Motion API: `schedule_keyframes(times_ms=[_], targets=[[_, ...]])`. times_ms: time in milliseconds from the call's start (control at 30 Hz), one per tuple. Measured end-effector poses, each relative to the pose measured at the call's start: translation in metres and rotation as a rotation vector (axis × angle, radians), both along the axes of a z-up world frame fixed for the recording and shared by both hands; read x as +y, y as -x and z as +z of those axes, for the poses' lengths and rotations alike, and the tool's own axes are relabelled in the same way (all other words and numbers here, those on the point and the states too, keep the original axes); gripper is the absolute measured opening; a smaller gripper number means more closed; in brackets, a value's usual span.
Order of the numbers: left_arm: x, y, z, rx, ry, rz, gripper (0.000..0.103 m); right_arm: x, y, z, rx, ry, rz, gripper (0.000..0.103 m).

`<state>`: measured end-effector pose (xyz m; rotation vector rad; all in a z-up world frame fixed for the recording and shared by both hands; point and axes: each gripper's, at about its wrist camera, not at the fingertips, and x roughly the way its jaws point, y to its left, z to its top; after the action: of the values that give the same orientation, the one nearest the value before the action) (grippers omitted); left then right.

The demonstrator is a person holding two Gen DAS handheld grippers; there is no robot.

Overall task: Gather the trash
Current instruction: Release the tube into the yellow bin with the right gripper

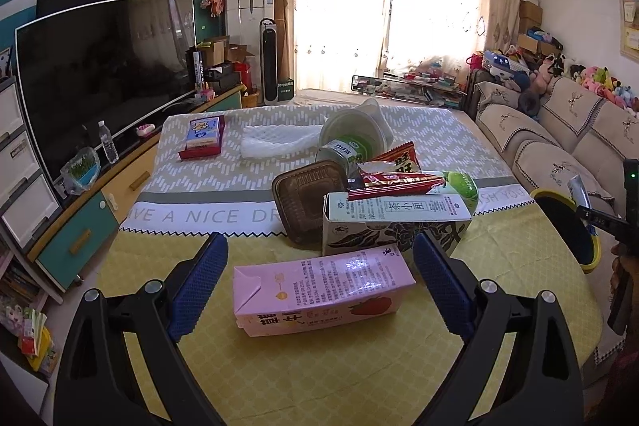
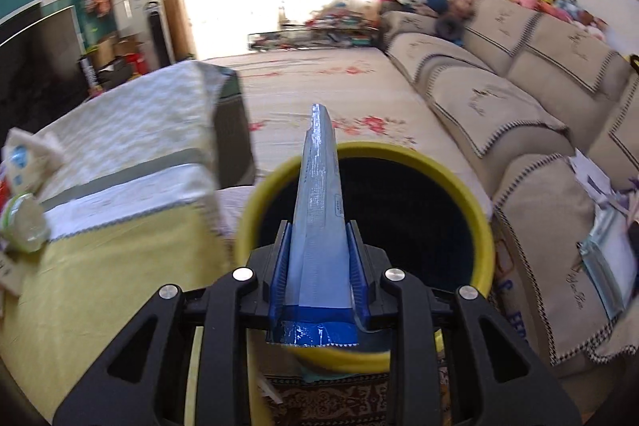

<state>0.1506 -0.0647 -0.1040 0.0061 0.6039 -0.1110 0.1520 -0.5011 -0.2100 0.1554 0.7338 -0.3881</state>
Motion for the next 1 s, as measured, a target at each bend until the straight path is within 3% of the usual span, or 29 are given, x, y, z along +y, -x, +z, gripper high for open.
schedule_keyframes(times_ms=[100,133,200,667,833,1000], targets=[[-0.003,-0.003,-0.003,0.008,-0.011,-0.001,0.092,-0.025,-0.009,-0.012,0.025,-0.014,-0.048,0.031],[-0.004,-0.004,-0.004,0.011,-0.016,0.0,0.092,-0.031,-0.011,-0.015,0.032,-0.02,-0.059,0.043],[-0.005,-0.005,-0.005,0.017,-0.018,-0.004,0.092,-0.041,-0.008,-0.019,0.026,-0.025,-0.079,0.052],[-0.009,-0.019,-0.02,0.077,0.046,-0.066,0.092,-0.028,0.0,-0.028,0.029,-0.057,-0.053,0.054],[-0.027,-0.027,-0.02,0.066,0.013,-0.113,0.092,-0.021,0.0,-0.019,0.006,-0.055,-0.042,0.058],[-0.031,-0.046,-0.008,0.069,0.066,-0.13,0.092,-0.017,0.001,-0.018,0.009,-0.052,-0.037,0.058]])
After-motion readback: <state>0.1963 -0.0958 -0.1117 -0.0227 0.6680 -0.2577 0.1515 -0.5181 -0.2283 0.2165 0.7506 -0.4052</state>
